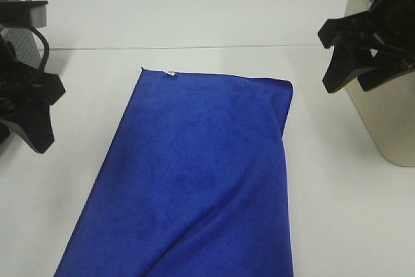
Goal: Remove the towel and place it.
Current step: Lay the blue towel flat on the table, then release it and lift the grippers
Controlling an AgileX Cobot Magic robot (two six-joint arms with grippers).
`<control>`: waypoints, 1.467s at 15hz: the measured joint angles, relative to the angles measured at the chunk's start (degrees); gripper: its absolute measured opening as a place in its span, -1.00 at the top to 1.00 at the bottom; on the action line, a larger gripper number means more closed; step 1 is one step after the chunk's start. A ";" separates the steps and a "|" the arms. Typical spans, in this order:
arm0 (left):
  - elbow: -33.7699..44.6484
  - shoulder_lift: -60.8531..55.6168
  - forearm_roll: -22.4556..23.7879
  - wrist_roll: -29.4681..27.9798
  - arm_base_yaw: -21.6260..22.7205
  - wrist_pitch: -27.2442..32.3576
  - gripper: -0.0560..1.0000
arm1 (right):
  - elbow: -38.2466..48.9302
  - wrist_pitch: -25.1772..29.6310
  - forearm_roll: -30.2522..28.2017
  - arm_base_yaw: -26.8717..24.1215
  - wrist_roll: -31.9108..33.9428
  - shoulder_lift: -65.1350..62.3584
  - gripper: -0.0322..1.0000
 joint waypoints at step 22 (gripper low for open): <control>-65.20 51.45 4.81 1.32 6.59 0.52 -0.20 | -44.06 4.47 0.06 -11.12 -8.02 37.76 -0.06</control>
